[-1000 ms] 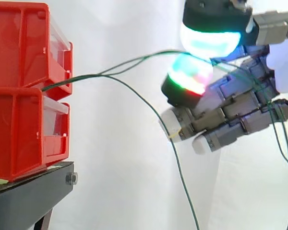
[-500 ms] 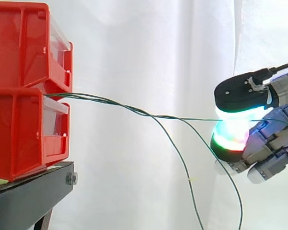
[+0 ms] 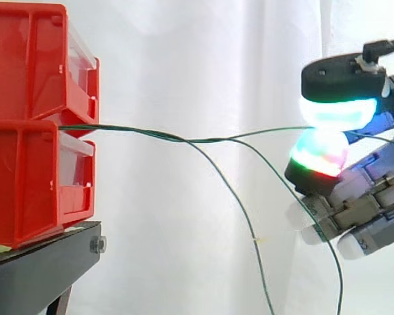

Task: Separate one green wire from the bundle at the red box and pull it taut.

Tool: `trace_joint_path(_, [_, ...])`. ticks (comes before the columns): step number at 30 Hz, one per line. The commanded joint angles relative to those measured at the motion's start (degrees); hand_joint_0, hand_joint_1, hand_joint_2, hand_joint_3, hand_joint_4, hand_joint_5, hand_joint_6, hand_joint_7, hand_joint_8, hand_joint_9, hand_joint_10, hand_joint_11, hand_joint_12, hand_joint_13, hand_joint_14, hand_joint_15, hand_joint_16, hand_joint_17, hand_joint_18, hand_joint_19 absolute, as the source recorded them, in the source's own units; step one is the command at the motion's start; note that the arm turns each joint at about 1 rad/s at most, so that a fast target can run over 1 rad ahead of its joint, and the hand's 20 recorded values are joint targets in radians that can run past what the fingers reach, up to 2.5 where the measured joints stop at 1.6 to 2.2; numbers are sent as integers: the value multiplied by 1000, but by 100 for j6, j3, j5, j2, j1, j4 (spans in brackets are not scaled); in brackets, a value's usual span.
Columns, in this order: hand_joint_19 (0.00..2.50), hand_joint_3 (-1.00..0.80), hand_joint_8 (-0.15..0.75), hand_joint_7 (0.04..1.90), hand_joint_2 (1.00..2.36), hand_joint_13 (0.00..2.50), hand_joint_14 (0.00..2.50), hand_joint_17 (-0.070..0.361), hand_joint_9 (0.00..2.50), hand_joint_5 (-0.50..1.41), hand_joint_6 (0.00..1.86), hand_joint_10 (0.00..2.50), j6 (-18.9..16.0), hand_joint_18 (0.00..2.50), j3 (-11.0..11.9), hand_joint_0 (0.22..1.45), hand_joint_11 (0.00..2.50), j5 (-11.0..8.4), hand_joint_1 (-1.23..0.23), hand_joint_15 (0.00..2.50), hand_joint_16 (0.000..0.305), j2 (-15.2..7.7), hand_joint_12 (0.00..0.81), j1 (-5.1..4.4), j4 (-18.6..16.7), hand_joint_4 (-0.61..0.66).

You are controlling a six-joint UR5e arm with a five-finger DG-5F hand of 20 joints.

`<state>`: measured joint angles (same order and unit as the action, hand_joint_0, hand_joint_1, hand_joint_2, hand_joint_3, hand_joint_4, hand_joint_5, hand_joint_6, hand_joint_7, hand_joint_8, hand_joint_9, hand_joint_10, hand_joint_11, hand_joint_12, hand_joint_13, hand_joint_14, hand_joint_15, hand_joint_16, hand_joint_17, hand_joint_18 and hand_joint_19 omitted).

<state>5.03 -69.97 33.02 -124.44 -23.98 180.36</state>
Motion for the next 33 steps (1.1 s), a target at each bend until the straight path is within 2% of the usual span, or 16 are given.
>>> trace_joint_path(1, [278, -17, 217, 1350, 1010, 280, 0, 141, 703, -109, 802, 2, -28, 332, -7, 598, 21, 169, -775, 19, 63, -45, 389, -36, -440, -74])
trace_joint_path(3, [276, -17, 218, 1350, 1010, 282, 0, 141, 705, -110, 802, 0, -46, 333, -51, 598, 30, 266, -775, 20, 63, -72, 390, -19, -563, -75])
trace_joint_path(4, [276, -17, 219, 1348, 1010, 284, 0, 141, 708, -110, 802, 0, -108, 335, -201, 598, 30, 451, -775, 20, 63, -80, 391, -1, -792, -74])
trace_joint_path(6, [288, -17, 221, 1346, 1010, 290, 0, 142, 710, -110, 803, 0, -169, 337, -377, 599, 36, 609, -775, 31, 63, -80, 395, 16, -1073, -67])
trace_joint_path(7, [286, -18, 222, 1346, 1010, 292, 0, 142, 712, -110, 803, 0, -195, 338, -464, 599, 36, 688, -775, 27, 63, -80, 396, 16, -1275, -69])
trace_joint_path(8, [287, -20, 222, 1343, 1010, 294, 0, 142, 712, -110, 804, 0, -213, 340, -667, 599, 36, 785, -776, 28, 63, -80, 398, 25, -1759, -63])
trace_joint_path(10, [292, -18, 222, 1351, 1010, 296, 0, 143, 723, -111, 803, 2, -213, 345, -807, 599, 50, 829, -774, 25, 63, -72, 400, 16, -2207, -61])
trace_joint_path(12, [298, -18, 227, 1348, 1010, 307, 0, 144, 737, -111, 805, 0, -204, 355, -825, 599, 61, 829, -774, 37, 64, -80, 406, 25, -2435, -60])
trace_joint_path(19, [304, -18, 231, 1332, 1010, 324, 2, 146, 756, -112, 808, 2, -2, 383, -825, 599, 76, 846, -772, 43, 65, -80, 411, -1, -2058, -62])
trace_joint_path(33, [330, -18, 247, 1337, 1010, 364, 2, 148, 790, -113, 810, 4, 103, 441, -825, 600, 106, 855, -772, 62, 66, -72, 420, -19, -2040, -52])
